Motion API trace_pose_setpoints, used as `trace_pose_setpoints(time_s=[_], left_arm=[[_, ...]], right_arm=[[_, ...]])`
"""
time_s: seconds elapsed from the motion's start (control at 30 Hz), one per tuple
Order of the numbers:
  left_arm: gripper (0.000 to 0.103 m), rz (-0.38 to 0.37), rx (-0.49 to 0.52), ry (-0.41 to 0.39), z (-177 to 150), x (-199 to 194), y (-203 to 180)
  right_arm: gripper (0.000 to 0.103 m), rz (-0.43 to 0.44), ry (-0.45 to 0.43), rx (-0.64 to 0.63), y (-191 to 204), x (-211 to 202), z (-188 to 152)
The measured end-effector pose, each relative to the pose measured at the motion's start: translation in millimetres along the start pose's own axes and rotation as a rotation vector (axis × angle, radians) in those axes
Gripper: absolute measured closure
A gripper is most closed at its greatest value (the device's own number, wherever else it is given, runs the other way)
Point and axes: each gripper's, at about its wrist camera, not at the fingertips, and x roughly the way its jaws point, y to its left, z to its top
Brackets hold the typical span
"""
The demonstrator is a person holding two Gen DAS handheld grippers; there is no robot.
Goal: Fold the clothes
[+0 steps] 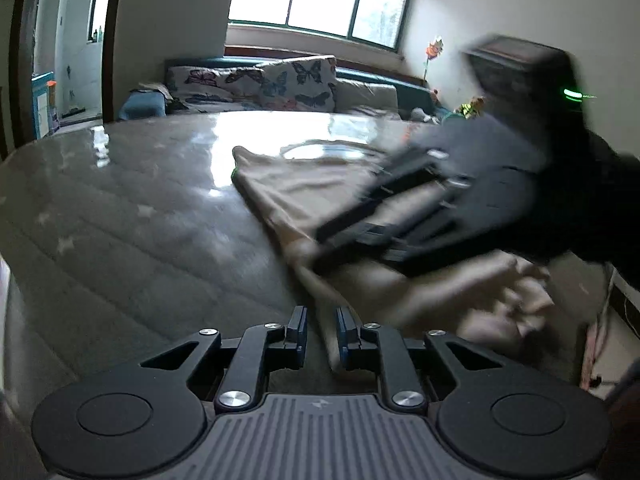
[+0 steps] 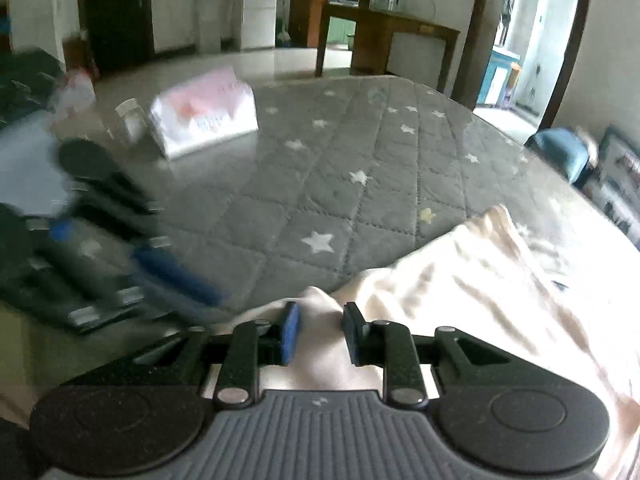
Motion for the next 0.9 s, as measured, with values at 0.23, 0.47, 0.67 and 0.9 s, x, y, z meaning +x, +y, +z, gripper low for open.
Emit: trace_pose_setpoints(time_s=[0.23, 0.47, 0.67, 0.9], left_arm=[[0.085, 0.064, -0.033, 0.009, -8, -21, 6], [0.085, 0.062, -0.008, -0.090, 20, -27, -9], [0.085, 0.013, 0.059, -0.085, 42, 22, -32], [0.083, 0.050, 0.071, -0.018, 42, 45, -27]], right_arm=[[0.071, -0.023, -0.077, 0.116, -22, -6, 6], [0.071, -0.035, -0.099, 0.157, -26, -45, -20], [0.071, -0.033, -0.066, 0.162, -10, -60, -55], [0.071, -0.078, -0.062, 0.316, -24, -90, -106]])
